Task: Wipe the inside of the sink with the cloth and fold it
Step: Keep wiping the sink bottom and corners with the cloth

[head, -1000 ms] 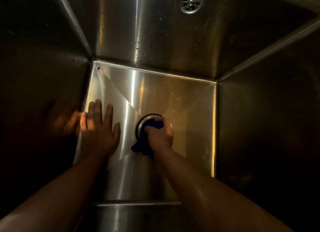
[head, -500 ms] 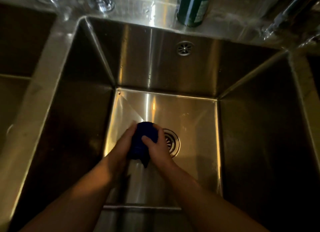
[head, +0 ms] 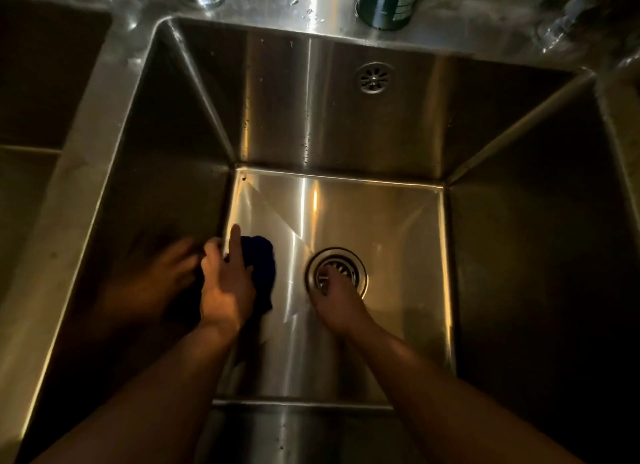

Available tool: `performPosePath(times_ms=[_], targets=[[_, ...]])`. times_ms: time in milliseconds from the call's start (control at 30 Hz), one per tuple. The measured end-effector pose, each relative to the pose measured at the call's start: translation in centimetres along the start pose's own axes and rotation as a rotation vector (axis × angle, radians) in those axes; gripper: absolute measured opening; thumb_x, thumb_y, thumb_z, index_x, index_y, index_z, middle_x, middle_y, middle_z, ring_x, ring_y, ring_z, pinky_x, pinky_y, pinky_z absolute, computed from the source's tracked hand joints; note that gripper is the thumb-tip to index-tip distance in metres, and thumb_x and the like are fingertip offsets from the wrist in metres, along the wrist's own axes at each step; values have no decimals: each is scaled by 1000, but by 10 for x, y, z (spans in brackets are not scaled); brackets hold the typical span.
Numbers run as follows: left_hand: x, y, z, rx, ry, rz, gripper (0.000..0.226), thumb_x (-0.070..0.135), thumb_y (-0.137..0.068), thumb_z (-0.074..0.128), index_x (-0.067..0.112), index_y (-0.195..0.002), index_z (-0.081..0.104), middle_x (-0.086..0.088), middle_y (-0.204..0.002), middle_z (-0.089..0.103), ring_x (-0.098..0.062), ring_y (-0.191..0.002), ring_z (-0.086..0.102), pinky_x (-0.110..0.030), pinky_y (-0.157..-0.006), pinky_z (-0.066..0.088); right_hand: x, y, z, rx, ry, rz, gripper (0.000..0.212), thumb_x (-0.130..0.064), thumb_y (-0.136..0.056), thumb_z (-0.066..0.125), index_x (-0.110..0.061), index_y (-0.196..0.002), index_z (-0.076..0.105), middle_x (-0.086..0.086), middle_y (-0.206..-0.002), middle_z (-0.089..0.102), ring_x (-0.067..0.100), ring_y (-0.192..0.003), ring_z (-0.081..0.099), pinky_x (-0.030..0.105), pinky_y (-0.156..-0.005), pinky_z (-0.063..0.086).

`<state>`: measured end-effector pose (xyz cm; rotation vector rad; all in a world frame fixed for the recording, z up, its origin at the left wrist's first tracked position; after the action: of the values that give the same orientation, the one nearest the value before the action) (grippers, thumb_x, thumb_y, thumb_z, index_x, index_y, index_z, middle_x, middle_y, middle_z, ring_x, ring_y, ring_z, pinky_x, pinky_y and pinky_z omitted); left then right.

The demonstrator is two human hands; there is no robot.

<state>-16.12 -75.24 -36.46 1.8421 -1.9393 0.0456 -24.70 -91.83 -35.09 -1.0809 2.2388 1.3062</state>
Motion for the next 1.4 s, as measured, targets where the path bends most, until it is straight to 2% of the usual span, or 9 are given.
performPosePath(times_ms=[67,233,367,600,733,867,967,1133,1400], targets=[[4,8,5,99,78,-46,55,49,-94,40,32,-145,27,-11,-148,28,-35,-129,37,-41,-104,34,19,-1,-20,129,94,33,42,-19,-91,53,-12,-132,47,13,-130,50,31,-116,51,35,-93,42],[-2,26,20,-10,-163,270,79,54,-83,39,13,-149,26,-31,-140,35,-49,-118,41,-55,-90,43,67,0,-63,362,628,2,60,-35,-90,49,-19,-147,33,17,-148,34,40,-133,34,48,-107,31],[-18,39,29,0,-340,531,70,52,-81,38,15,-141,36,-31,-126,52,-49,-102,54,-52,-74,50,106,3,-69,304,807,-10,62,-49,-89,36,-20,-143,46,25,-146,40,47,-130,41,59,-101,36],[-27,38,38,-92,-461,806,58,53,-85,34,22,-134,42,-23,-122,59,-43,-108,58,-49,-78,53,139,-1,-49,285,861,4,67,-54,-93,26,-21,-151,24,21,-157,20,44,-143,18,62,-108,22],[-22,3,37,-86,-413,959,55,53,-92,30,22,-135,43,-23,-124,54,-40,-112,45,-48,-82,50,147,-4,-44,330,843,-3,68,-55,-95,20,-25,-154,8,19,-159,12,40,-147,8,62,-113,15],[19,-70,28,-86,-363,778,59,52,-89,35,27,-143,31,-24,-137,44,-44,-121,43,-54,-95,39,152,-5,-42,366,836,-25,67,-57,-95,12,-25,-154,8,18,-160,10,39,-147,7,61,-113,14],[44,-133,15,-25,-371,622,60,55,-92,32,33,-147,29,-25,-150,27,-44,-134,28,-58,-105,24,159,-6,-41,395,833,-39,69,-56,-93,23,-26,-154,10,17,-160,10,39,-147,10,61,-113,15],[45,-150,12,33,-357,684,62,52,-88,30,22,-141,44,-35,-134,40,-51,-113,44,-58,-93,38,162,-8,-39,442,845,-80,69,-55,-92,27,-27,-154,10,16,-161,11,37,-147,9,59,-113,13],[15,-91,12,-146,-418,664,71,59,-84,21,23,-145,31,-26,-142,33,-44,-123,36,-56,-96,32,157,-8,-41,421,867,-56,67,-57,-93,21,-26,-152,16,16,-159,15,38,-146,12,58,-111,13]])
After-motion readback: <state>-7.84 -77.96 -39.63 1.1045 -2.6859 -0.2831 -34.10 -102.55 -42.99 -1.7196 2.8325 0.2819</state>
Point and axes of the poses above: each hand's wrist, its own y-axis away from the middle knuckle, its own z-axis out of the palm, x = y × z, the point moved 1 cm from there along -y, towards the middle knuckle
